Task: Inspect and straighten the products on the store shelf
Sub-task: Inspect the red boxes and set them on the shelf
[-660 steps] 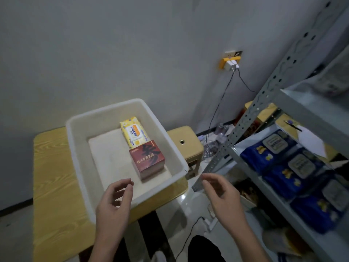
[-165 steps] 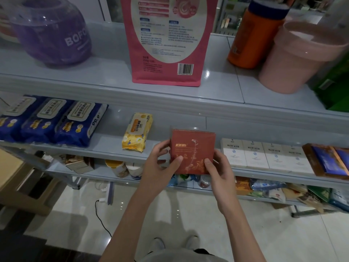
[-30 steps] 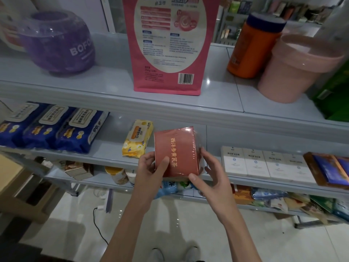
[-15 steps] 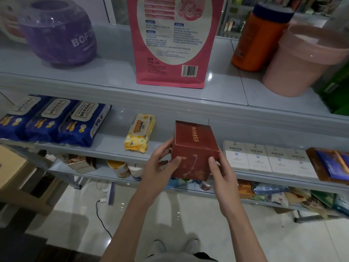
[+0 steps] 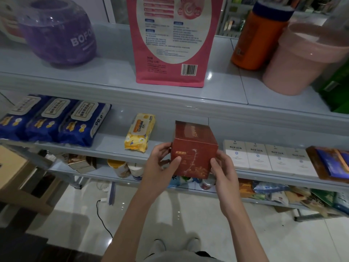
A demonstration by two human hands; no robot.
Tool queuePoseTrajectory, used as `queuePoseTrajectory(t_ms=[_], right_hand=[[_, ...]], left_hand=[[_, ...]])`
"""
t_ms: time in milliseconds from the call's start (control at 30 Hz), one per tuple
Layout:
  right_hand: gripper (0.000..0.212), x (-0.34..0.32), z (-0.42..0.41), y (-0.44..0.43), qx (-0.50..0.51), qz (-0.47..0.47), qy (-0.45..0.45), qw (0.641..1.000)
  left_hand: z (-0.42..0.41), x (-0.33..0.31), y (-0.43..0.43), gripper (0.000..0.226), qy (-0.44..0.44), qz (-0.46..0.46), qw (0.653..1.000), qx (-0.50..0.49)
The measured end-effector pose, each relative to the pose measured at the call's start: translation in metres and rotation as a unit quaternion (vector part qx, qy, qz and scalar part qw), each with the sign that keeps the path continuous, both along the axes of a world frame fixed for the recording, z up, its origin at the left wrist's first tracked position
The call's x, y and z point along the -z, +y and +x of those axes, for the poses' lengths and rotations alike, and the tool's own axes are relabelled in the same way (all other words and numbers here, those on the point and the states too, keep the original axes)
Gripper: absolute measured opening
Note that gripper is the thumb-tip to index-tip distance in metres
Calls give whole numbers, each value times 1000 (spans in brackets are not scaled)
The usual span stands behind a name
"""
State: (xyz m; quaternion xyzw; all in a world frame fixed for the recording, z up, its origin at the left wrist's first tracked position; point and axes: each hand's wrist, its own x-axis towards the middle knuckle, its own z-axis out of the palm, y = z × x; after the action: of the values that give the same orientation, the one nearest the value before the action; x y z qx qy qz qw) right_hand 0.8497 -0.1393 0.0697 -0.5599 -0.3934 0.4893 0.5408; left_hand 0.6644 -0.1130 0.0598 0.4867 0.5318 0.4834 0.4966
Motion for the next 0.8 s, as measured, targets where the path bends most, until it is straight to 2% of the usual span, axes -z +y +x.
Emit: queuePoseTrajectory(t_ms=[67,233,433,567,800], right_hand=[[27,0,0,0,-13,9,-19,1000],[43,-3,0,-1,-72,22,-94,993],[69,-4,7,-5,-139,28,-160,977],[60,0,6,-3,-132,53,-198,970],[42,14,2,2,-28,24,-87,996]], left_hand=[[0,2,-1,69,-15,-13,1000,-5],[-4,1,-2,41,-63,-28,998,-7],[-4,-2,1,43,-55,-42,995,-65],[-2,-9,1,40,-55,-88,989,-103],[0,-9,-5,24,-93,-88,990,-54]])
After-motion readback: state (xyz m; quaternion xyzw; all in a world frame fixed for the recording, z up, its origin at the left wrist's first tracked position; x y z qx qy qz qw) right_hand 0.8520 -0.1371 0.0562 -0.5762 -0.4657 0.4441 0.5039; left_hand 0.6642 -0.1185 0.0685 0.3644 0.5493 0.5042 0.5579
